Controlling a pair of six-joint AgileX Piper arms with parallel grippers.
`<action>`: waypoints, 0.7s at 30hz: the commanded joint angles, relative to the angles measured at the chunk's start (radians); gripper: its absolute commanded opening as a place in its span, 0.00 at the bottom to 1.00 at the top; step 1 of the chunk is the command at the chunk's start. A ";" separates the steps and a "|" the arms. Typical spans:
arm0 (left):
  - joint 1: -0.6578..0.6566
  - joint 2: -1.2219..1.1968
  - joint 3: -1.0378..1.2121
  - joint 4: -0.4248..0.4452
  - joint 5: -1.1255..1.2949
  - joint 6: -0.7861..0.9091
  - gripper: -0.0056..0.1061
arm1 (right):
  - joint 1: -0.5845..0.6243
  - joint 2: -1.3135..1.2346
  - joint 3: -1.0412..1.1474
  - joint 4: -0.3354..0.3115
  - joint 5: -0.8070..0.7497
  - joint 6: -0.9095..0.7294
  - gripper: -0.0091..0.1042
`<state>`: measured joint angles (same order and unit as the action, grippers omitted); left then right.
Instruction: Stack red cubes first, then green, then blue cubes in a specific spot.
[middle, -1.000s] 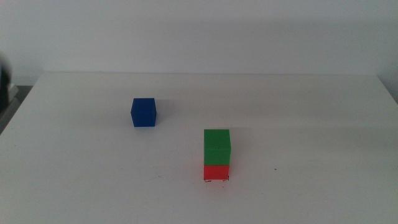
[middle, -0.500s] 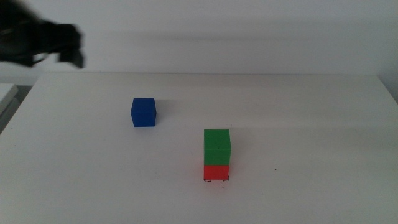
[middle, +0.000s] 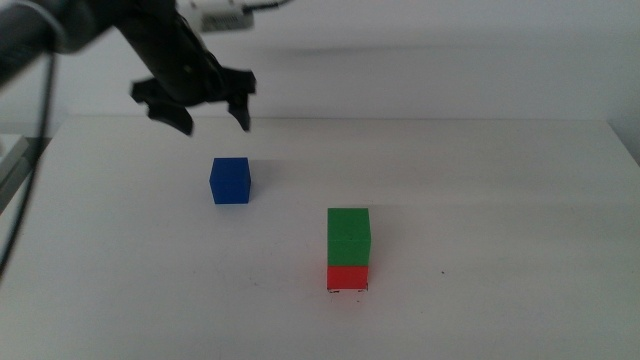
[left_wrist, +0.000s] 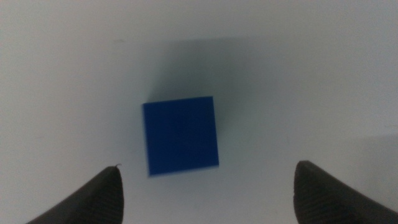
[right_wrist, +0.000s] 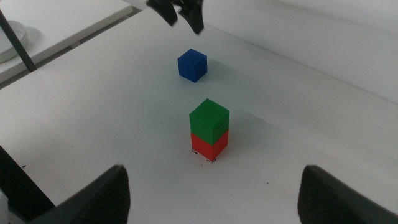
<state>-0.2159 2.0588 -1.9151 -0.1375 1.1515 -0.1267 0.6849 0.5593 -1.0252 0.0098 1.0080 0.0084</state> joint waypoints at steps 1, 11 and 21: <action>-0.005 0.061 -0.049 -0.027 0.016 -0.017 0.89 | -0.007 -0.004 0.001 -0.003 -0.011 -0.008 0.89; -0.006 0.199 -0.082 -0.002 -0.017 -0.058 0.89 | -0.007 -0.004 0.001 -0.003 -0.011 -0.008 0.89; -0.006 0.256 -0.082 0.024 -0.037 -0.054 0.89 | -0.007 -0.004 0.001 -0.003 -0.011 -0.008 0.89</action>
<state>-0.2182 2.3105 -1.9904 -0.1232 1.1255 -0.1766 0.6849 0.5593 -1.0252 0.0098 1.0080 0.0084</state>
